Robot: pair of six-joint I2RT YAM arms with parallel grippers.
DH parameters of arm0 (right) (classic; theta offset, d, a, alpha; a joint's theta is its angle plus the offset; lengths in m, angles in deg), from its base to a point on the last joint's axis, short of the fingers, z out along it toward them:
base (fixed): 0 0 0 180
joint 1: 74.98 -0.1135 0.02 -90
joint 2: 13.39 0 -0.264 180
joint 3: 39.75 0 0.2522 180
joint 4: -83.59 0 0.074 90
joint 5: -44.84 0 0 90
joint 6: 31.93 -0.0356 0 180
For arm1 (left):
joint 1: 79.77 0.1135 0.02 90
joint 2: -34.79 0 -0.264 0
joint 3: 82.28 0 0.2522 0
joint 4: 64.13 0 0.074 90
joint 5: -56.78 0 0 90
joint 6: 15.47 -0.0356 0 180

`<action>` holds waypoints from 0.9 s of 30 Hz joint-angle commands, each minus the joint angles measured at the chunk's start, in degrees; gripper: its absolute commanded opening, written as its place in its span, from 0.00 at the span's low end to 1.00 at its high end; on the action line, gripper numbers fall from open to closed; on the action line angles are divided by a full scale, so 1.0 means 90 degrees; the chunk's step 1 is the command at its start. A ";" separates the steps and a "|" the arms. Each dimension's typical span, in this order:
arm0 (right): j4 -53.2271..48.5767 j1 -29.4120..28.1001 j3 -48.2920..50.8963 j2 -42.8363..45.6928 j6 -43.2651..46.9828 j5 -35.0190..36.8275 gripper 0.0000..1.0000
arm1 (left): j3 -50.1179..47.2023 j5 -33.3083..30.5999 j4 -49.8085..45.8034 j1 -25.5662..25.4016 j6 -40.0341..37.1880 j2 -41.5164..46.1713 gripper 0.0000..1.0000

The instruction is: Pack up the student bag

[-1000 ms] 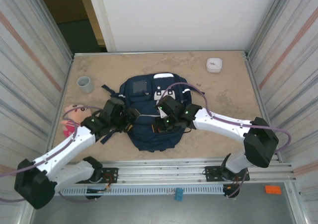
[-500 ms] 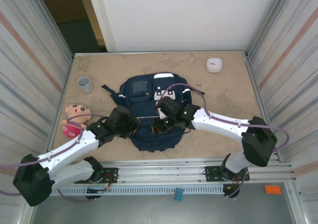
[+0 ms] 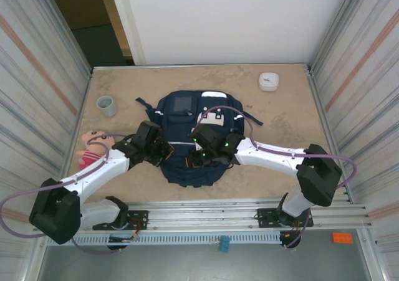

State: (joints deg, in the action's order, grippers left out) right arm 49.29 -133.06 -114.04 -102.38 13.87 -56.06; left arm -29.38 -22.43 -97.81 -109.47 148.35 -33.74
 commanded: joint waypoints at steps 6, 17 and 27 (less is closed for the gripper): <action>-0.0183 -0.0075 -0.0680 -0.0094 0.0035 -0.0459 0.00 | 0.0469 -0.0212 -0.0203 0.0324 -0.0601 -0.0011 0.00; -0.0326 0.0160 -0.0669 -0.0125 0.0290 -0.0624 0.00 | -0.0530 -0.0874 -0.0496 -0.0819 0.0796 0.2030 0.48; -0.0377 0.0223 -0.0559 -0.0015 0.0350 -0.0615 0.00 | -0.0862 -0.1342 0.0549 -0.1759 0.1337 0.1802 0.51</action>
State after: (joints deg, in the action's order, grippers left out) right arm 46.62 -131.10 -118.31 -103.69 15.24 -59.80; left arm -36.42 -31.15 -96.98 -125.03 157.97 -16.38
